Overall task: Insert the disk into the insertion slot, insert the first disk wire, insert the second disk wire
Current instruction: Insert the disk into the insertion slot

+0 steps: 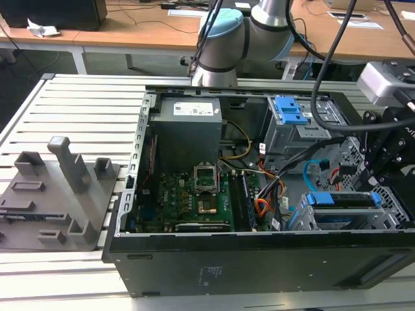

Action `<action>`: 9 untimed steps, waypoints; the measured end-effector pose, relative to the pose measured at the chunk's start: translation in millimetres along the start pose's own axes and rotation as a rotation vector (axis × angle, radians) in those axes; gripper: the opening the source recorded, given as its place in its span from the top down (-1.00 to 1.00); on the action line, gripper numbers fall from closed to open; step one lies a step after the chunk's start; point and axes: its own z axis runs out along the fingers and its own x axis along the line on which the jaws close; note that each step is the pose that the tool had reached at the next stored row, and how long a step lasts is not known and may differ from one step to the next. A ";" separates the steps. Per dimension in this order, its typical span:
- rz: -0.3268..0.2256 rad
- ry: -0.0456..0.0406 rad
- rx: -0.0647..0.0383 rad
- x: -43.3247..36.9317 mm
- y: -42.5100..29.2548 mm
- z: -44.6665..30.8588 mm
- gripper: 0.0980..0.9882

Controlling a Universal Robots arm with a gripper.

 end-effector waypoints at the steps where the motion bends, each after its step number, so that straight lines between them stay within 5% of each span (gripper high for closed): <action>1: 0.000 -0.0001 0.000 0.1 6.3 1.5 0.98; 9: 0.000 -0.0001 0.000 0.2 7.4 2.1 0.98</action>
